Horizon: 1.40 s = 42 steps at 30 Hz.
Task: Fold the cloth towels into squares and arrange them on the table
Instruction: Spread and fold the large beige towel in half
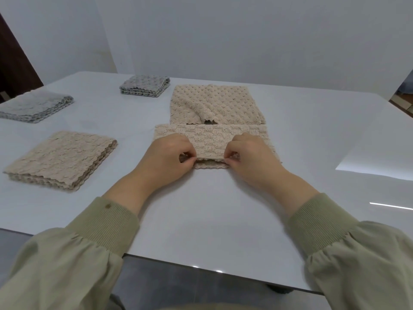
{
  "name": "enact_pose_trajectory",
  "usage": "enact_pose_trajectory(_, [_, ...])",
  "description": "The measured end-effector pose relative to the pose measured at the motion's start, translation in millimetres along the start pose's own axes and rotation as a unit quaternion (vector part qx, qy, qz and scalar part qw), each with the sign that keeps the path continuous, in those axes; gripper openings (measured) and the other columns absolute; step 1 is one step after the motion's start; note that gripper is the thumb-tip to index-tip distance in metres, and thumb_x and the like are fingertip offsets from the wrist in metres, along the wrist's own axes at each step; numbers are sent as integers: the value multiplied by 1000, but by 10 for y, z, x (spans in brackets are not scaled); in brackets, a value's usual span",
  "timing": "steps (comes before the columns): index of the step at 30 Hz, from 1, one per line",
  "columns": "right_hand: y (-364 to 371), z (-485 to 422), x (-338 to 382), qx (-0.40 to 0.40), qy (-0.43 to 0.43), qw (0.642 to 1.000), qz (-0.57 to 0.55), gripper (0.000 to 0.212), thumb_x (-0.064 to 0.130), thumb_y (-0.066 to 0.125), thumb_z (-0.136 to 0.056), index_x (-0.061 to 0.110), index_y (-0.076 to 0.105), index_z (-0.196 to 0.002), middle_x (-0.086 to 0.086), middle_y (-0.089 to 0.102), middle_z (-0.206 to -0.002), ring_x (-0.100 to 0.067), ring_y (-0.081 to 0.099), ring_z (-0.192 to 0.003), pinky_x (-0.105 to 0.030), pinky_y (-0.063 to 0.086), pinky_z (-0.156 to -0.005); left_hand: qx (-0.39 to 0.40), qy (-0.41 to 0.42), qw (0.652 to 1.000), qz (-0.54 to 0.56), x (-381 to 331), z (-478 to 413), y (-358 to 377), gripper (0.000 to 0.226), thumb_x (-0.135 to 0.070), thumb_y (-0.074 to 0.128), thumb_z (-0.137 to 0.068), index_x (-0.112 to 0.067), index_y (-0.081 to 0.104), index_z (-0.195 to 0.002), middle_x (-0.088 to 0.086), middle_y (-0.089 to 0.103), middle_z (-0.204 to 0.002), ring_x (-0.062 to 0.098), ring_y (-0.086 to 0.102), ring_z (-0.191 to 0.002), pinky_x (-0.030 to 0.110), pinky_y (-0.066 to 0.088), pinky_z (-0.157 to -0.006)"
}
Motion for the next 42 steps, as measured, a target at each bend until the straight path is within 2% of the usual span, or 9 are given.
enact_pose_trajectory(9, [-9,12,-29,79,-7,997,9,8,10,62,-81,15,68,-78,6,56,-76,-17,47,-83,-31,40,-77,80,-26,996,29,12,32,29,10,-25,61,-73,-20,70,-72,-9,59,-74,7,51,-75,22,43,-69])
enact_pose_trajectory(14, [-159,19,-111,109,14,993,45,21,4,56,-78,19,69,-84,11,46,-74,-12,40,-83,-31,41,-78,95,-51,993,50,39,37,24,11,-13,70,-75,-23,71,-75,-10,59,-76,8,52,-77,23,44,-72])
enact_pose_trajectory(20, [-470,39,-243,201,109,969,88,27,7,59,-80,29,75,-80,12,57,-79,-11,52,-87,-22,40,-73,93,-100,988,72,5,9,2,32,-40,50,-78,-17,70,-70,-8,63,-68,7,54,-68,28,45,-66])
enact_pose_trajectory(23, [-411,-51,-224,87,149,985,18,27,7,53,-82,19,75,-91,6,62,-91,-14,53,-92,-26,42,-77,-22,-148,987,57,-30,-125,16,27,-27,51,-89,-12,69,-76,-5,68,-75,9,56,-72,31,44,-68])
enact_pose_trajectory(25, [-211,-192,-202,-41,133,988,61,31,7,47,-85,10,69,-106,-7,64,-110,-27,51,-106,-36,39,-90,-65,-157,985,13,-26,-255,76,22,-16,49,-92,-12,71,-97,1,69,-99,19,56,-97,30,41,-82])
enact_pose_trajectory(29, [244,-424,-26,48,128,983,122,46,23,31,-98,11,38,-142,-10,32,-152,-30,25,-140,-49,16,-115,86,-173,974,-122,53,-341,286,43,-26,32,-98,-14,44,-138,6,41,-146,27,29,-135,44,26,-109])
enact_pose_trajectory(33, [401,-462,-22,192,127,965,124,55,43,15,-100,22,15,-151,-1,11,-159,-20,8,-146,-54,1,-116,248,-249,929,-119,159,-275,341,56,-46,15,-99,-27,7,-151,-3,-1,-160,22,-4,-146,51,-1,-115])
enact_pose_trajectory(38, [205,-251,-472,182,275,933,141,60,46,12,-97,20,9,-151,0,4,-160,-19,3,-147,-56,-4,-113,337,-250,899,-126,258,-294,268,67,-62,15,-93,-33,-5,-150,-4,-11,-159,24,-8,-146,51,0,-116])
enact_pose_trajectory(42, [83,-220,-556,97,313,931,164,57,35,17,-98,12,15,-150,-5,7,-159,-19,2,-147,-55,-2,-114,317,-240,908,-130,226,-538,210,61,-54,23,-97,-26,13,-150,2,9,-159,29,8,-145,53,16,-115])
Point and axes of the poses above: each hand's wrist, its own z-axis away from the middle knuckle, its own y-axis out of the palm, x = y × z, the point moved 1 cm from there along -z, towards the middle knuckle
